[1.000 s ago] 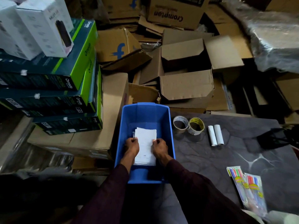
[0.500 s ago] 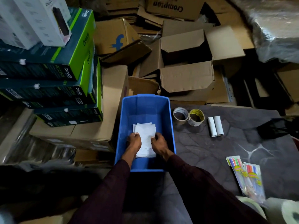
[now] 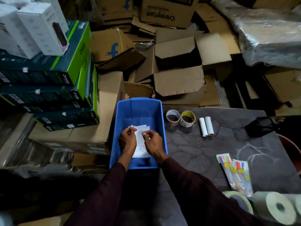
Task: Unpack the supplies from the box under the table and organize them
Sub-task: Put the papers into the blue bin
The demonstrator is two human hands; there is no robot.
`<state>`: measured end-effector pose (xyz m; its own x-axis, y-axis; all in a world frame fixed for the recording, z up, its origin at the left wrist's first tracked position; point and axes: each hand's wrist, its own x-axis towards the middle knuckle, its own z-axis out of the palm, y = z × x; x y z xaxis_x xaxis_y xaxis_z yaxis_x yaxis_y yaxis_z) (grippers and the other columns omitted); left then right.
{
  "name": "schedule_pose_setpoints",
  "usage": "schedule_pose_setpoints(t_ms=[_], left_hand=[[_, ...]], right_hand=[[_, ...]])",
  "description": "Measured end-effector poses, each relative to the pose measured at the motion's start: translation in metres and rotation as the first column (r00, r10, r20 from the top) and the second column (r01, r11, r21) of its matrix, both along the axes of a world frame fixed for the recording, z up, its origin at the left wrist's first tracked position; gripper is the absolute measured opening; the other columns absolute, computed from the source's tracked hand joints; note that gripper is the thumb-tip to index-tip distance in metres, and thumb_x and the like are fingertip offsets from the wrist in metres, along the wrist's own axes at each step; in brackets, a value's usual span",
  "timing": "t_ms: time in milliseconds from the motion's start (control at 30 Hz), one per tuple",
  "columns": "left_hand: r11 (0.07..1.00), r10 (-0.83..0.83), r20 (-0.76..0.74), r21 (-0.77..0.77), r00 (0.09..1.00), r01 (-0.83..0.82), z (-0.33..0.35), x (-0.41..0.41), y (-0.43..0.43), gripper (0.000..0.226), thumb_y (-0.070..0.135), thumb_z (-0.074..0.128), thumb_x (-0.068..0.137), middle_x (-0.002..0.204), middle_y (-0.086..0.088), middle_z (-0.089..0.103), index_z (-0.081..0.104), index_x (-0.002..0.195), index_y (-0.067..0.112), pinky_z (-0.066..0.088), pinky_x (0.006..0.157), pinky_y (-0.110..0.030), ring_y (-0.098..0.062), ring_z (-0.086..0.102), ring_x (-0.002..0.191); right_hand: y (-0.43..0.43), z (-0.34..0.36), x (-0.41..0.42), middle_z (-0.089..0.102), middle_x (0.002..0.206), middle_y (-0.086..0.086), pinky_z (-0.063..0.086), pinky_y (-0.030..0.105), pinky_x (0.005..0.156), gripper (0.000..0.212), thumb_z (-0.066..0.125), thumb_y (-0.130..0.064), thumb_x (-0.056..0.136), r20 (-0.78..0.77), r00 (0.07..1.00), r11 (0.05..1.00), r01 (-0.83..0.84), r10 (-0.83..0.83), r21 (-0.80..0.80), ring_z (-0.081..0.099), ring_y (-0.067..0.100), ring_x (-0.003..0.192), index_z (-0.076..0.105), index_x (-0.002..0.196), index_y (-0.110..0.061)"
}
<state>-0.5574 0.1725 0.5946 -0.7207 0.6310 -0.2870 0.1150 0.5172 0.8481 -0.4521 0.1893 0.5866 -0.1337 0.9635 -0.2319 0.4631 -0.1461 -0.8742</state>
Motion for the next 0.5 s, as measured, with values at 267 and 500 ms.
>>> schedule_pose_setpoints(t_ms=[267,500], left_hand=[[0.956,-0.022,-0.266,0.277,0.964,0.098,0.060,0.050,-0.010,0.015,0.026,0.063,0.093,0.088,0.001,0.071,0.069,0.090,0.013,0.037,0.062,-0.012,-0.010,0.062,0.081],[0.903,-0.122,-0.395,0.337,0.911,0.267,0.062,0.122,-0.042,0.005,0.028,0.066,0.090,0.087,0.015,0.070,0.068,0.092,0.024,0.057,0.077,-0.032,-0.006,0.068,0.086]], right_hand=[[-0.008,0.064,0.055,0.068,0.074,-0.002,0.048,0.027,0.064,0.025,0.056,-0.033,0.099,-0.187,0.982,0.956,0.040,0.015,0.289,0.064,0.009,0.069,0.065,0.084,-0.016],[-0.020,0.054,0.179,0.071,0.091,-0.012,0.054,0.022,0.069,0.009,0.060,-0.024,0.097,-0.179,0.982,0.925,0.119,-0.056,0.362,0.067,0.004,0.080,0.067,0.102,-0.026]])
